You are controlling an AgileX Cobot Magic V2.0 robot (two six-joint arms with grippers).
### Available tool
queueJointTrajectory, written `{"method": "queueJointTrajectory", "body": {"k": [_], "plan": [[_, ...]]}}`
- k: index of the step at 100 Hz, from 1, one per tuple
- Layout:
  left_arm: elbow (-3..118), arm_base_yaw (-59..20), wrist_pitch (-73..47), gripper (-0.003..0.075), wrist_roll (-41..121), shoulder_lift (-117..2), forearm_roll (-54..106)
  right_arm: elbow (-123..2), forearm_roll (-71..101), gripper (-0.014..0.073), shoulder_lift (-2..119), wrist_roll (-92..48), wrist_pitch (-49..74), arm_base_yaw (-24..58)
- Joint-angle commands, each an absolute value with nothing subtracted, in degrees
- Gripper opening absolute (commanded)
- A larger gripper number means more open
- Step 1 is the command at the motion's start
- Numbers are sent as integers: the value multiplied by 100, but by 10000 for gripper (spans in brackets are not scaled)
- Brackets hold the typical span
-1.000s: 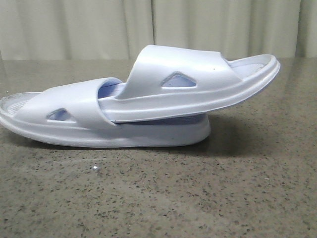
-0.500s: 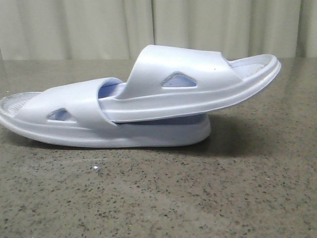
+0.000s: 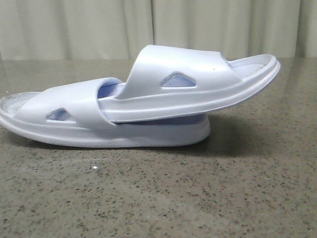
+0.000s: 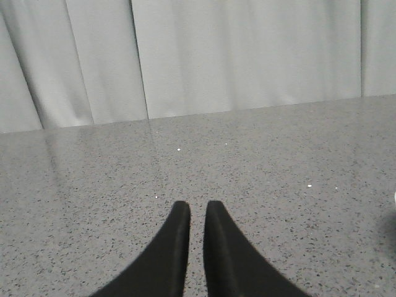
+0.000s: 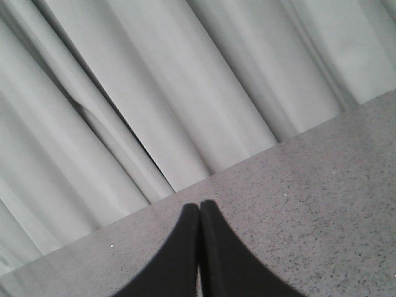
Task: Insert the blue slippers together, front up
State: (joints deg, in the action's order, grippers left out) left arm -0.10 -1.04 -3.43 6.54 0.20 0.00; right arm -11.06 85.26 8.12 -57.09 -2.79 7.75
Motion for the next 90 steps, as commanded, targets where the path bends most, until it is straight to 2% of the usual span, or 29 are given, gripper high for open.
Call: {"method": "queueJointTrajectory", "body": {"k": [1,78,90], "plan": [[-59,-89,58,16,581,192,60,-1254,8504,-107,856,-5790,-348,766],[-59,-89,58,16,581,192,60,-1254,8492,-107,856,-5790,-348,766],[-59,-89,58,16,581,192,60,-1246,8282,-107,856,-5803,-811,766]]}}
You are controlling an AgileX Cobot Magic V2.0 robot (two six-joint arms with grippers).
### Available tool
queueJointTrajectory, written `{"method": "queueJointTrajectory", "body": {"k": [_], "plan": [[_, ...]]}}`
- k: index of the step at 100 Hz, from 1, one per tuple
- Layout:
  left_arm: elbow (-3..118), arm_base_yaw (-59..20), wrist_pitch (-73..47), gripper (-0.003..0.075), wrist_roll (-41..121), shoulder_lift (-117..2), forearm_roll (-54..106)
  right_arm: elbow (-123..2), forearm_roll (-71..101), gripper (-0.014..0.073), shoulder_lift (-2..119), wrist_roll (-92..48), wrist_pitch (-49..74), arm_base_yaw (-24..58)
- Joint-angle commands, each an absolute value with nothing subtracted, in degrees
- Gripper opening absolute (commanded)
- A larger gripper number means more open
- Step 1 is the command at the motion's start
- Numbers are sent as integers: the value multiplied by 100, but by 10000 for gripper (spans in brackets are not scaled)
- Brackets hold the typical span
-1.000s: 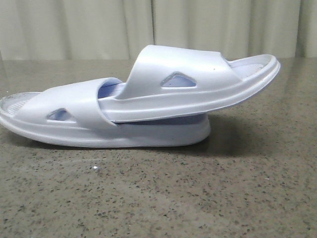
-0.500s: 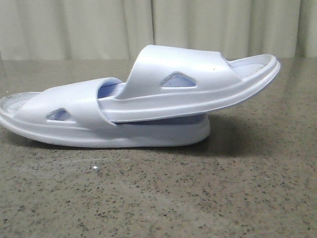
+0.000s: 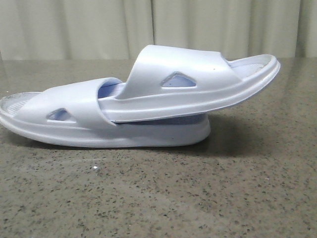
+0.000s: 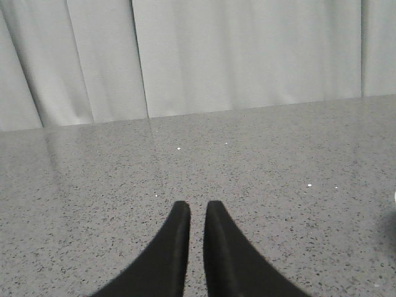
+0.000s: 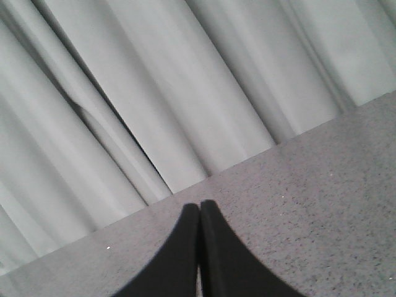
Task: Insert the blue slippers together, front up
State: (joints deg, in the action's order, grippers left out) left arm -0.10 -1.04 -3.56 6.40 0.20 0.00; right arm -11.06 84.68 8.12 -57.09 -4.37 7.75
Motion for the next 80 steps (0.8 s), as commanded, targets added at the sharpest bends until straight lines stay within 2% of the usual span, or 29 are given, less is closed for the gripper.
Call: {"method": "queueJointTrajectory", "body": {"k": [1,23,44,57,68,80], "plan": [[-59,-89,58,16,581,192,60,-1246,8282,-107,856,-5803,-821,766],[-59,-89,58,16,581,192,60,-1061,8119,-107,856,-5803,-770,822],[-59,-89,58,16,581,192,60,-955,5921,-107,856,-5658,630,822],[-59,-89,58,16,581,192,60,-942,4019,-107,856,-3947,1029,822],[-59,-89,58,16,581,192,60,-921,2635,-107,856,-2414,915,822],[-59,-89,58,16,581,192,60,-798,1661,-107,853,-1453,522,822]]}}
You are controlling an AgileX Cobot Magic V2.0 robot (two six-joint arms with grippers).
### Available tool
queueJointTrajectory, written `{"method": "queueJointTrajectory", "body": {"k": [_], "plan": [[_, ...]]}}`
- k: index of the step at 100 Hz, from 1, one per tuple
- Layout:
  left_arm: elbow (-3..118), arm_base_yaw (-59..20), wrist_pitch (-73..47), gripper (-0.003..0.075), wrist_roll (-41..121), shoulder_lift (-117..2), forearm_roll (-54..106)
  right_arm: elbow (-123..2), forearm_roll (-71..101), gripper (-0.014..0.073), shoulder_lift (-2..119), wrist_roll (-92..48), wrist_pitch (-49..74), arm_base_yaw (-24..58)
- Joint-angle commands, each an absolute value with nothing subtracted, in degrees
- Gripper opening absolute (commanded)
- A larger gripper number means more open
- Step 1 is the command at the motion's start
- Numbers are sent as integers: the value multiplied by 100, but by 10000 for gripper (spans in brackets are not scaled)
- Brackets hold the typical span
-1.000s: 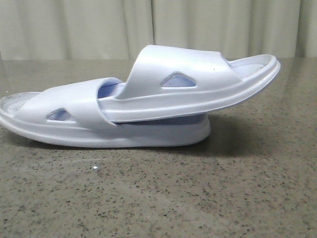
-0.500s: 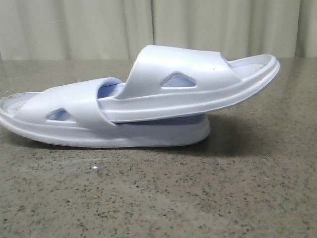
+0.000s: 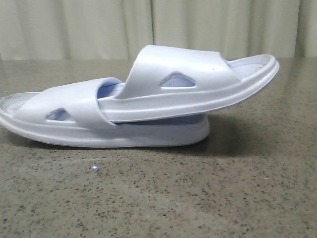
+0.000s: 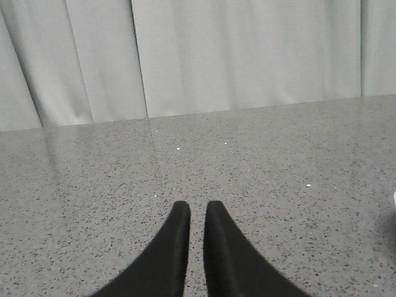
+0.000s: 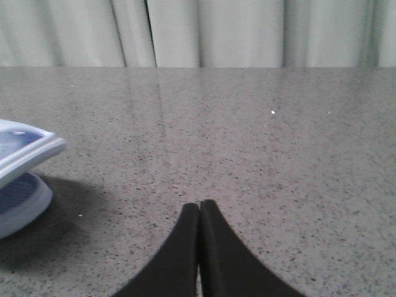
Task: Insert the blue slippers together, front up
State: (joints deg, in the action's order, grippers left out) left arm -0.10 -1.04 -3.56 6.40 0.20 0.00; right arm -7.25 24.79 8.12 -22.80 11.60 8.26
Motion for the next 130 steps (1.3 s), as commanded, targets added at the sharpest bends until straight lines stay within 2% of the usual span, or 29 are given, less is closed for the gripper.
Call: {"method": "queueJointTrajectory", "body": {"k": [1,24,53,130], "plan": [[-59,-89,58,16,581,192,60,-774,1543,-107,843,-1338,428,822],[-59,-89,58,16,581,192,60,-202,630,-107,656,-281,-354,822],[-59,-89,58,16,581,192,60,173,-92,-107,-183,329,-210,822],[-59,-89,58,16,581,192,60,173,-225,-107,-172,371,-193,822]]}}
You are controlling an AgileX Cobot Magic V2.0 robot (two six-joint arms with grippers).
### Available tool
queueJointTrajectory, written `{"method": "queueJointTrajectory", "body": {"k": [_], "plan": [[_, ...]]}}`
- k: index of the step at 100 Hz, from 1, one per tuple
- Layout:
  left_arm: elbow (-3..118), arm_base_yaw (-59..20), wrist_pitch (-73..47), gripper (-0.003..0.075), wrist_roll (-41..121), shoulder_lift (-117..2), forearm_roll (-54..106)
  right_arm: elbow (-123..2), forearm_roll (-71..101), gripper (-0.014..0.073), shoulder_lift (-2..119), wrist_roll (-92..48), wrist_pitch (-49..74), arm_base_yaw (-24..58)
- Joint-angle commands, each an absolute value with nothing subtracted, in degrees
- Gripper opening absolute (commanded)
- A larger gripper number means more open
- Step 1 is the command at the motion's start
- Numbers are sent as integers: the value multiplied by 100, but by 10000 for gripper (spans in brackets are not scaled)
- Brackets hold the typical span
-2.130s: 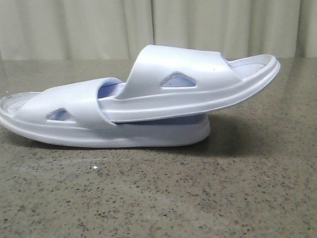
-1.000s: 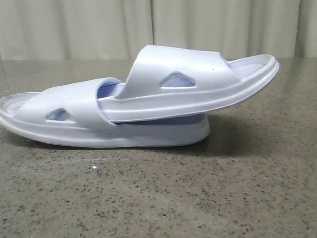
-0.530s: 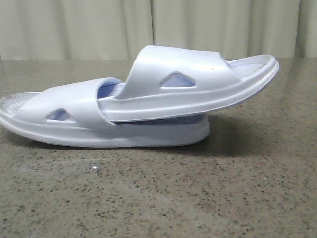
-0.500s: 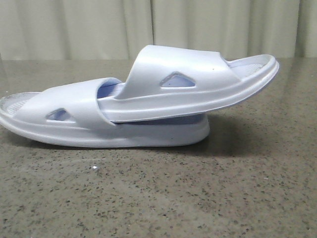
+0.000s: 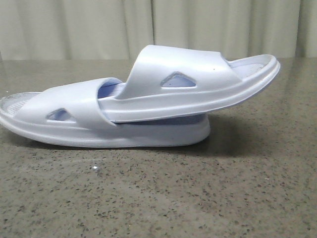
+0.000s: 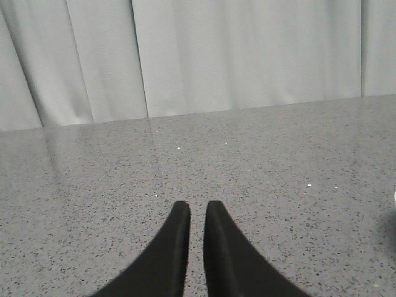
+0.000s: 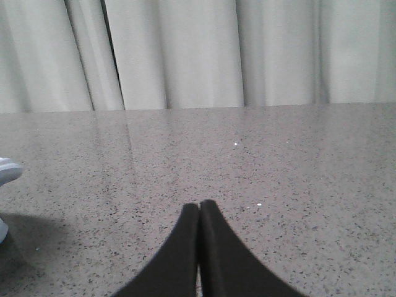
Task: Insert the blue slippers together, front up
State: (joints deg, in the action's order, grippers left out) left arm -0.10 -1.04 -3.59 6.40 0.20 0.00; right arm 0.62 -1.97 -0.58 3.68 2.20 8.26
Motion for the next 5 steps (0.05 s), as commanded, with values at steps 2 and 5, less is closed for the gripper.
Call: {"method": "queueJointTrajectory", "body": {"k": [2,5], "plan": [[-59,-89,58,16,581,192,60,173,-225,-107,-172,371,-193,822],[-59,-89,58,16,581,192,60,173,-225,-107,-172,371,-193,822]]}}
